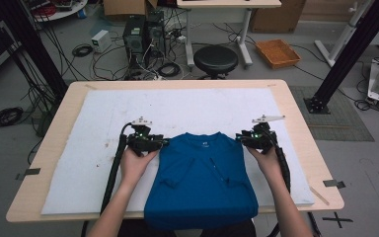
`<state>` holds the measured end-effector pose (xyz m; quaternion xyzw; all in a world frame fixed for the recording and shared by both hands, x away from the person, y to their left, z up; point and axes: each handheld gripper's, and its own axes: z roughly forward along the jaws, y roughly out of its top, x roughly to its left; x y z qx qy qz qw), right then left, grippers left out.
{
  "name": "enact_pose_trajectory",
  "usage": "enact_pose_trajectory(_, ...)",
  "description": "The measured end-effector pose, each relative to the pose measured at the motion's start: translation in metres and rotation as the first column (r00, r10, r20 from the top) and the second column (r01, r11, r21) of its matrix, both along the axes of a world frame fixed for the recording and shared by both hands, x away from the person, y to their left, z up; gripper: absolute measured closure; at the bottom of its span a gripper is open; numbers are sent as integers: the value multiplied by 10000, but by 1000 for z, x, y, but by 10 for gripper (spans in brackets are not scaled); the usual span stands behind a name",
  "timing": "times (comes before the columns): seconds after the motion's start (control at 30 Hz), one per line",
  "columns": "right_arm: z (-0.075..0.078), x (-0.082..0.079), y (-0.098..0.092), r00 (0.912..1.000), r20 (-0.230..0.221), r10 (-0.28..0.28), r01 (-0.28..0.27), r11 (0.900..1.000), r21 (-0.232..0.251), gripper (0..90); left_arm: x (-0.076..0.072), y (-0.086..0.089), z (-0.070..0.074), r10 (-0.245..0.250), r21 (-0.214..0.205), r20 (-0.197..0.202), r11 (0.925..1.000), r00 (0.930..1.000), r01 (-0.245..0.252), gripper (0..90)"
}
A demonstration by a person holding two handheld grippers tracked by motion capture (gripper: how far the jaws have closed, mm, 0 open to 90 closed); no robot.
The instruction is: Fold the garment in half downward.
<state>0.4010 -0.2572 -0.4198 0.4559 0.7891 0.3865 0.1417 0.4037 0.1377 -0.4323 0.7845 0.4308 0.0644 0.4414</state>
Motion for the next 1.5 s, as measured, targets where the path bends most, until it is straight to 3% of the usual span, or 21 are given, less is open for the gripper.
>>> enact_pose_trajectory(0.2,-10,22,18,9977,-630,264,-286,9990,-339,650,20,-17,-2,-519,767,-207,9956,9984,534,563)
enact_pose_trajectory(0.33,-17,23,24,9958,-807,443,-497,9965,-665,643,25,-30,-6,-965,1555,-351,9827,9947,1008,560)
enact_pose_trajectory(0.37,-18,23,25,9959,-789,434,-494,9958,-766,644,25,-32,-6,-988,1677,-148,9808,9950,999,561)
enact_pose_trajectory(0.5,-19,23,27,9960,-721,526,-599,9930,-1018,668,24,-32,-6,-853,1936,-54,9774,9963,847,653)
enact_pose_trajectory(0.57,-19,21,28,9955,-667,680,-754,9904,-1157,712,21,-35,-5,-1117,2003,-155,9732,9936,1126,724)
enact_pose_trajectory(0.63,-19,21,28,9948,-600,817,-885,9887,-1209,752,16,-39,-3,-1322,2438,5,9613,9912,1280,757)
enact_pose_trajectory(0.7,-19,21,26,9952,-595,783,-848,9895,-1173,816,15,-42,-3,-1339,2686,182,9552,9908,1241,811)
enact_pose_trajectory(0.8,-19,19,24,9955,-529,781,-835,9905,-1089,872,15,-40,-5,-1270,2407,146,9632,9918,1198,869)
enact_pose_trajectory(1.0,-16,18,20,9969,-306,730,-755,9930,-904,900,17,-37,-5,-1326,2402,369,9633,9905,1200,881)
enact_pose_trajectory(1.1,-15,19,16,9975,-214,671,-683,9956,-640,899,19,-35,-6,-1303,2139,273,9693,9911,1215,882)
enact_pose_trajectory(1.2,-14,21,13,9979,-242,605,-613,9976,-334,808,20,-33,-6,-1243,2054,263,9717,9919,1163,882)
enact_pose_trajectory(1.23,-15,23,13,9979,-317,566,-577,9977,-362,675,19,-33,-6,-1216,2063,285,9719,9922,1132,882)
enact_pose_trajectory(1.4,-22,27,18,9948,-635,798,-831,9952,-524,663,20,-33,-7,-1282,1992,244,9725,9914,1209,881)
enact_pose_trajectory(1.47,-22,26,20,9949,-483,884,-920,9926,-796,703,20,-33,-7,-1278,2035,249,9717,9915,1201,881)
enact_pose_trajectory(1.5,-22,25,21,9941,-402,1006,-1040,9901,-943,807,20,-34,-7,-1270,2065,275,9712,9915,1186,881)
